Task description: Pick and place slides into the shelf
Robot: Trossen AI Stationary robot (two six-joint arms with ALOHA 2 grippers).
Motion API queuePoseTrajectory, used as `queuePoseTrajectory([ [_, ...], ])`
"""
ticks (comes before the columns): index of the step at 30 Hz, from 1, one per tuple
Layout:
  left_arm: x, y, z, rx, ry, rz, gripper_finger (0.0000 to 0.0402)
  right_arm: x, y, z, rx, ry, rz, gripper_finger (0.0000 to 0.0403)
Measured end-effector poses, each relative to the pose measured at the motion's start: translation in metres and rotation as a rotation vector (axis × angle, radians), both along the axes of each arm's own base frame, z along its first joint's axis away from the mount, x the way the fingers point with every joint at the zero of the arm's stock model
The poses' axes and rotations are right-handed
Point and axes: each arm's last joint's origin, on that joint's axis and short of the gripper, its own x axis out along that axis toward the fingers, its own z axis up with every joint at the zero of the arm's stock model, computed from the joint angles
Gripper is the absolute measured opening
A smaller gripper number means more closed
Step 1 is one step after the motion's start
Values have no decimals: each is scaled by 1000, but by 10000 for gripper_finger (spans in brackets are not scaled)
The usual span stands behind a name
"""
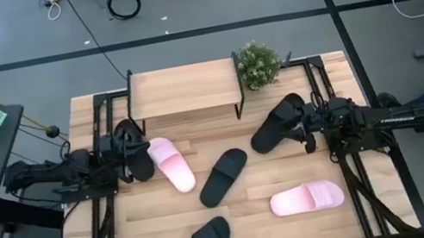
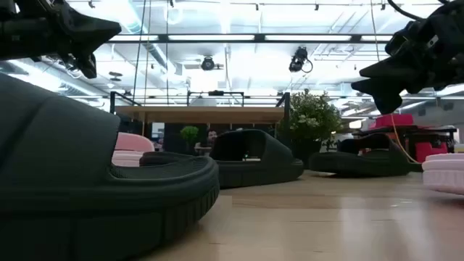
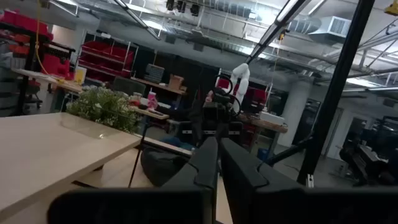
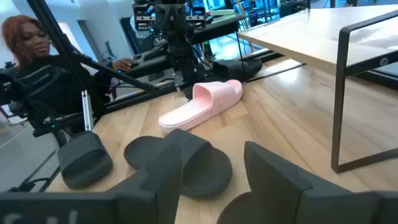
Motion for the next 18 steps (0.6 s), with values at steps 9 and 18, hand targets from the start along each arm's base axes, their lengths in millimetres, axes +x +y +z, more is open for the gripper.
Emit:
queuePoseTrajectory([
  [9, 0, 0, 0, 0, 0, 0, 34, 0, 0, 0, 0, 0, 0, 177],
  [18, 0, 0, 0, 0, 0, 0, 28, 0, 0, 0, 0, 0, 0, 177],
])
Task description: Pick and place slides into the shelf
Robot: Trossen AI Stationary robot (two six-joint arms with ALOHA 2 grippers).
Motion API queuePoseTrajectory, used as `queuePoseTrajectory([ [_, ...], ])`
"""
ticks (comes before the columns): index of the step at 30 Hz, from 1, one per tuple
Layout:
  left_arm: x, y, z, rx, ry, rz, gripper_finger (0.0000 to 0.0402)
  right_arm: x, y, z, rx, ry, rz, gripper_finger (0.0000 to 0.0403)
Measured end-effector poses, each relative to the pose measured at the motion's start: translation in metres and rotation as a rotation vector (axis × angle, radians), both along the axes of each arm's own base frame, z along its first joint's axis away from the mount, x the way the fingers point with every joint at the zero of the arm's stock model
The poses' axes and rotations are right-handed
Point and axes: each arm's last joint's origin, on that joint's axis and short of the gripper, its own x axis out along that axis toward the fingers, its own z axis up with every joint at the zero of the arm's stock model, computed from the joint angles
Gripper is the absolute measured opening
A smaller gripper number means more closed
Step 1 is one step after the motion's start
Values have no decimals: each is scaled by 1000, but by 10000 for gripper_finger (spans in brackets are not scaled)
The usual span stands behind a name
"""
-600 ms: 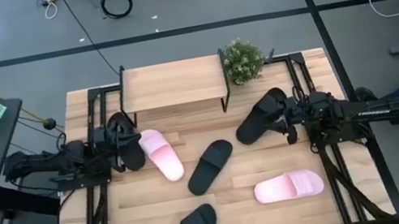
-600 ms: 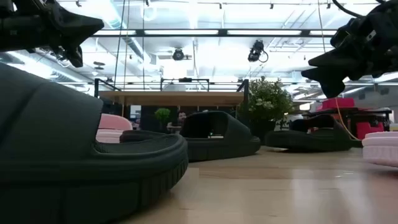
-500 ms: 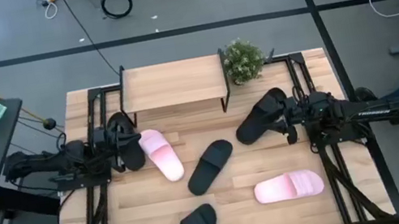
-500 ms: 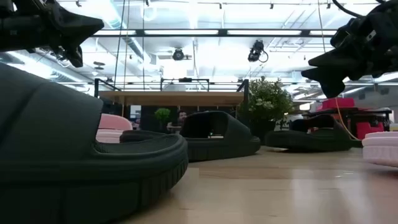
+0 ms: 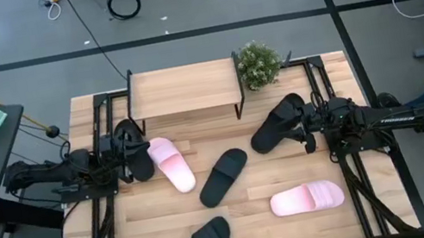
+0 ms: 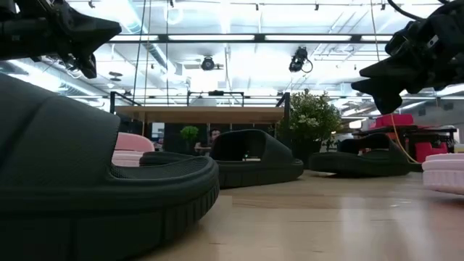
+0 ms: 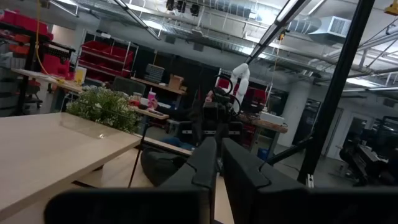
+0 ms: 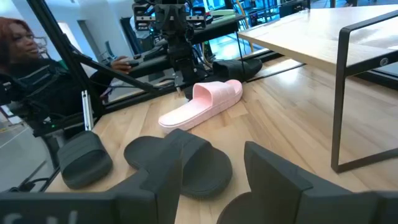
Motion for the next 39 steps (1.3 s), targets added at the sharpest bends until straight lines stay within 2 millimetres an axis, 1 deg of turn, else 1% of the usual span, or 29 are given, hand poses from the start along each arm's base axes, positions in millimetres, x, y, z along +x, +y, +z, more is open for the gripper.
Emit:
queuePoseTrajectory([
  [7, 0, 0, 0, 1, 0, 0, 23, 0, 0, 0, 0, 0, 0, 177],
  [17, 0, 0, 0, 1, 0, 0, 36, 0, 0, 0, 0, 0, 0, 177],
  [28, 0, 0, 0, 0, 0, -1, 25, 0, 0, 0, 0, 0, 0, 177],
  [39, 0, 0, 0, 0, 0, 0, 35, 0, 0, 0, 0, 0, 0, 177],
])
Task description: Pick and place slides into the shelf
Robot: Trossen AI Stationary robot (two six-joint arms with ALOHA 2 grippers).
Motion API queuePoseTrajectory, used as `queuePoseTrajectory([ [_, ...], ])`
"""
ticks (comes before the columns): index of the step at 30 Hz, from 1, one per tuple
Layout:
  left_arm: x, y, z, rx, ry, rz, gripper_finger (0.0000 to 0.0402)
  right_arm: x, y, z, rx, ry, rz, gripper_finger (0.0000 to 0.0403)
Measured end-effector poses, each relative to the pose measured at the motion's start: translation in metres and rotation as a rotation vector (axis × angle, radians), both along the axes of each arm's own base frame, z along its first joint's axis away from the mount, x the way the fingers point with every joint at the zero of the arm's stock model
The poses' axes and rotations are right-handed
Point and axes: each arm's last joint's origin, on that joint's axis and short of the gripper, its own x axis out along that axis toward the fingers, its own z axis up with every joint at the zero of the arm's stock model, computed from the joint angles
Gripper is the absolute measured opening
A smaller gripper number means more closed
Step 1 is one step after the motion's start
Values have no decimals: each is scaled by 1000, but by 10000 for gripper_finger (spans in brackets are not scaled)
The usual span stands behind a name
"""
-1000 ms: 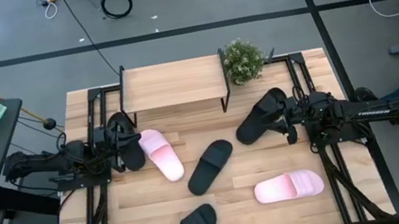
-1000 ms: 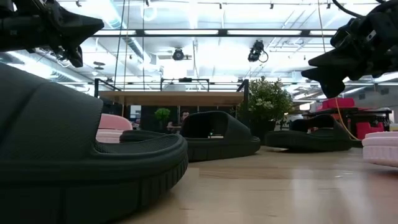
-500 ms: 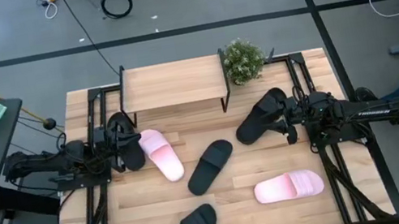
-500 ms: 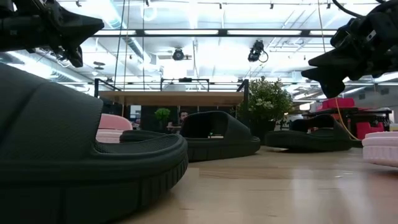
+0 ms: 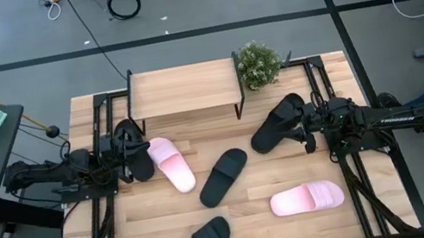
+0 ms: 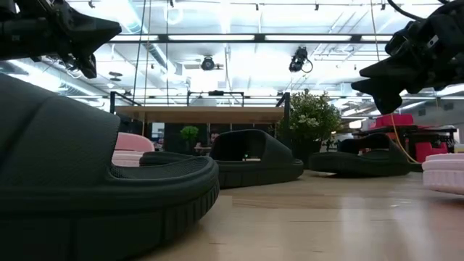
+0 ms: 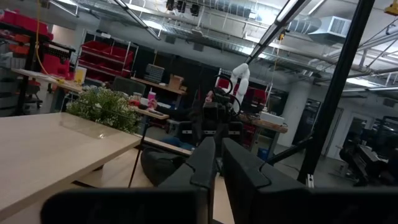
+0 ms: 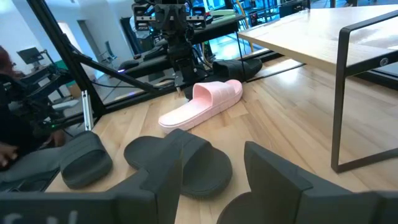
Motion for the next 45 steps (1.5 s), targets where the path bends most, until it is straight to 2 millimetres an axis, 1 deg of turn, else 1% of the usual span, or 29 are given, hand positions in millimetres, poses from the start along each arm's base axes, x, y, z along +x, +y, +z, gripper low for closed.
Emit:
queuePoseTrajectory([
  [8, 0, 0, 0, 0, 0, 0, 23, 0, 0, 0, 0, 0, 0, 177],
  [20, 0, 0, 0, 1, 0, 0, 36, 0, 0, 0, 0, 0, 0, 177],
  [32, 0, 0, 0, 0, 0, 0, 23, 0, 0, 0, 0, 0, 0, 177],
  [45, 0, 0, 0, 0, 0, 0, 36, 0, 0, 0, 0, 0, 0, 177],
])
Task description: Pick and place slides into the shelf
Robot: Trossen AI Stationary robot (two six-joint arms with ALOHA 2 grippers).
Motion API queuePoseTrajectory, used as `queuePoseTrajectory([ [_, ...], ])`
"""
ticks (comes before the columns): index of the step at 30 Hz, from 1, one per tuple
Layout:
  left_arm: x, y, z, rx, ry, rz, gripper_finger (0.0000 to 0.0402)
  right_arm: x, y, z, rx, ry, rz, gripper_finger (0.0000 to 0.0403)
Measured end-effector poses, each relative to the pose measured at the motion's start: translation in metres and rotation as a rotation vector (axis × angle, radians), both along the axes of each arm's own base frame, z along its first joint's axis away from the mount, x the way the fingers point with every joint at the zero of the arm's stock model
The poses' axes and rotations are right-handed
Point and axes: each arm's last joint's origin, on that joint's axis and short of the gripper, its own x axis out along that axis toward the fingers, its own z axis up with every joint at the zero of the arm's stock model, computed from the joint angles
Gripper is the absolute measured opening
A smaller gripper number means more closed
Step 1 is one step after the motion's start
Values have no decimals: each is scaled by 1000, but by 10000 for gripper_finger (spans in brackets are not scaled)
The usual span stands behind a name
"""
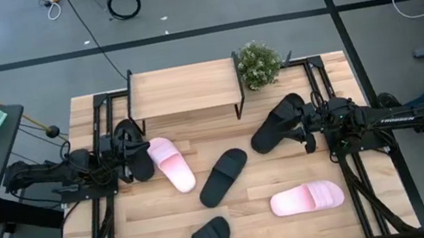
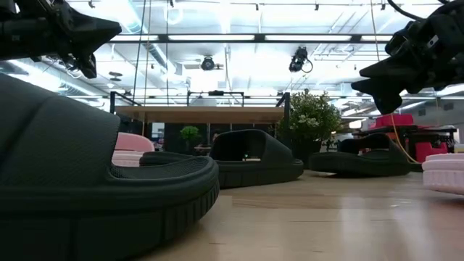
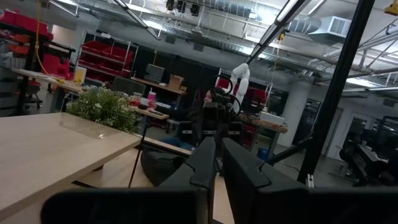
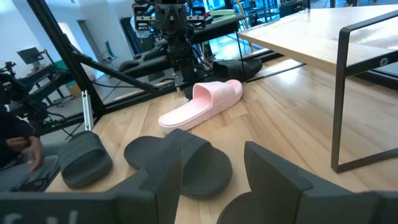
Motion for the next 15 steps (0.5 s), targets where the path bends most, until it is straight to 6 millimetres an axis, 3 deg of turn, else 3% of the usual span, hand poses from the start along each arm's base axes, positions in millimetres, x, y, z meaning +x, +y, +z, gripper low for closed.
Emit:
queuePoseTrajectory([
  [15, 0, 0, 0, 0, 0, 0, 27, 0, 0, 0, 0, 1, 0, 177],
])
